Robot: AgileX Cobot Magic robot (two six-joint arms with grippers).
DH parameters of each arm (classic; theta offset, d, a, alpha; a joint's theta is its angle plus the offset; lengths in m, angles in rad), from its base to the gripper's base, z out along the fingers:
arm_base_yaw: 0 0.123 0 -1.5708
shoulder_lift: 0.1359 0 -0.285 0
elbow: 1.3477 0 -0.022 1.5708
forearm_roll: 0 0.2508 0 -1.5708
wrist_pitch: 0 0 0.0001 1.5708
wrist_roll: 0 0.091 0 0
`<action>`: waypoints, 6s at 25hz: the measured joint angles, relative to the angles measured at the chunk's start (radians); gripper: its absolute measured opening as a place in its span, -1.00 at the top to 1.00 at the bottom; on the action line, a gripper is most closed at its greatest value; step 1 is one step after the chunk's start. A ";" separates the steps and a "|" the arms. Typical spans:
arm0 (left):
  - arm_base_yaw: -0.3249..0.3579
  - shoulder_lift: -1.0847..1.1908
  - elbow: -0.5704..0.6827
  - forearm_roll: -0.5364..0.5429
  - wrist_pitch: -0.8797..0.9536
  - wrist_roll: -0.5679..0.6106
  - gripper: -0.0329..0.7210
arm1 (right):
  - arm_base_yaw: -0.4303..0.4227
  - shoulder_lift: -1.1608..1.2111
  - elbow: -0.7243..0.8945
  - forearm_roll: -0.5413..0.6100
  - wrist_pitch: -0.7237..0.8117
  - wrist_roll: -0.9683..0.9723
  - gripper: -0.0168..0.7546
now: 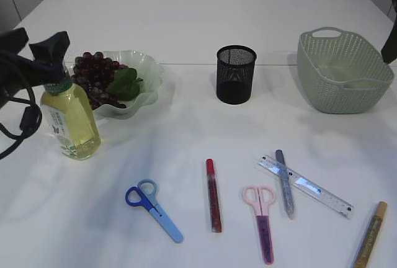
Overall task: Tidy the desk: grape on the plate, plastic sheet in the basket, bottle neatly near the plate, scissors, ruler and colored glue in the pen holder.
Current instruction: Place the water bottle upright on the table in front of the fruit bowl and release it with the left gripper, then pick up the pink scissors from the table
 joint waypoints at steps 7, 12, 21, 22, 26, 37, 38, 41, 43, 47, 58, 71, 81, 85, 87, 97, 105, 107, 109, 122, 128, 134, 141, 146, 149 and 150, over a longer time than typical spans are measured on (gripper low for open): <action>0.000 -0.201 0.002 -0.026 0.227 0.002 -0.57 | 0.000 0.000 0.000 0.000 0.000 -0.002 -0.54; 0.000 -0.392 -0.012 -0.032 0.536 0.002 -0.57 | 0.000 0.000 0.000 0.000 0.000 -0.002 -0.54; 0.000 -0.592 -0.137 -0.031 1.117 0.029 -0.57 | 0.000 0.000 0.000 0.000 0.000 -0.002 -0.54; 0.000 -0.601 -0.161 -0.045 1.185 0.029 -0.57 | 0.000 0.000 0.000 0.010 0.000 -0.002 -0.54; 0.000 -0.605 -0.235 -0.094 1.480 0.029 -0.57 | 0.000 0.000 0.000 0.058 0.000 -0.002 -0.54; 0.000 -0.607 -0.329 -0.108 2.121 -0.084 -0.42 | 0.004 -0.002 0.039 0.088 0.000 -0.002 -0.54; 0.000 -0.607 -0.329 -0.108 2.167 -0.092 -0.41 | 0.009 -0.004 0.054 0.088 0.000 0.000 -0.54; 0.000 -0.607 -0.330 -0.108 2.248 -0.098 -0.39 | 0.066 -0.007 0.100 0.093 -0.002 0.000 -0.54; 0.000 -0.607 -0.333 -0.108 2.254 -0.099 -0.38 | 0.120 -0.007 0.124 0.097 -0.002 0.000 -0.54; 0.000 -0.607 -0.333 -0.108 2.240 -0.100 -0.38 | 0.247 -0.007 0.136 0.068 -0.003 -0.008 -0.54; 0.000 -0.607 -0.333 -0.113 2.234 -0.100 -0.38 | 0.338 0.060 0.136 -0.019 -0.008 -0.017 -0.54; 0.000 -0.607 -0.333 -0.126 2.257 -0.101 -0.38 | 0.351 0.149 0.154 0.098 -0.020 0.205 -0.54; 0.000 -0.607 -0.333 -0.124 2.278 -0.101 -0.37 | 0.393 0.132 0.234 -0.030 -0.026 0.293 -0.54; 0.000 -0.607 -0.333 -0.114 2.278 -0.101 -0.37 | 0.487 0.060 0.324 -0.070 -0.033 0.409 -0.54; 0.000 -0.607 -0.333 -0.102 2.278 -0.101 -0.37 | 0.530 0.035 0.348 -0.073 -0.073 0.461 -0.54; 0.000 -0.607 -0.333 -0.073 2.295 -0.101 -0.37 | 0.582 0.133 0.372 -0.075 -0.229 0.571 -0.54; 0.000 -0.607 -0.333 -0.029 2.303 -0.101 -0.36 | 0.602 0.222 0.372 -0.040 -0.296 0.571 -0.54; 0.000 -0.607 -0.333 -0.018 2.303 -0.101 -0.36 | 0.619 0.237 0.372 -0.036 -0.311 0.571 -0.54; 0.000 -0.607 -0.333 -0.006 2.304 -0.101 -0.36 | 0.633 0.262 0.372 -0.035 -0.315 0.571 -0.54; 0.000 -0.607 -0.333 0.001 2.329 -0.101 -0.36 | 0.636 0.334 0.372 -0.061 -0.378 0.579 -0.54; 0.000 -0.607 -0.333 0.001 2.331 -0.101 -0.36 | 0.636 0.366 0.372 -0.077 -0.394 0.579 -0.54; 0.000 -0.607 -0.333 0.001 2.333 -0.101 -0.36 | 0.636 0.378 0.372 -0.078 -0.396 0.579 -0.54; 0.000 -0.607 -0.333 0.001 2.333 -0.101 -0.36 | 0.636 0.382 0.372 -0.079 -0.398 0.579 -0.54; 0.000 -0.607 -0.333 0.001 2.334 -0.101 -0.36 | 0.636 0.382 0.372 -0.079 -0.398 0.579 -0.54; 0.000 -0.607 -0.333 0.001 2.334 -0.101 -0.36 | 0.636 0.386 0.370 -0.079 -0.398 0.579 -0.54; 0.000 -0.607 -0.333 0.001 2.334 -0.101 -0.36 | 0.636 0.391 0.364 -0.079 -0.398 0.579 -0.54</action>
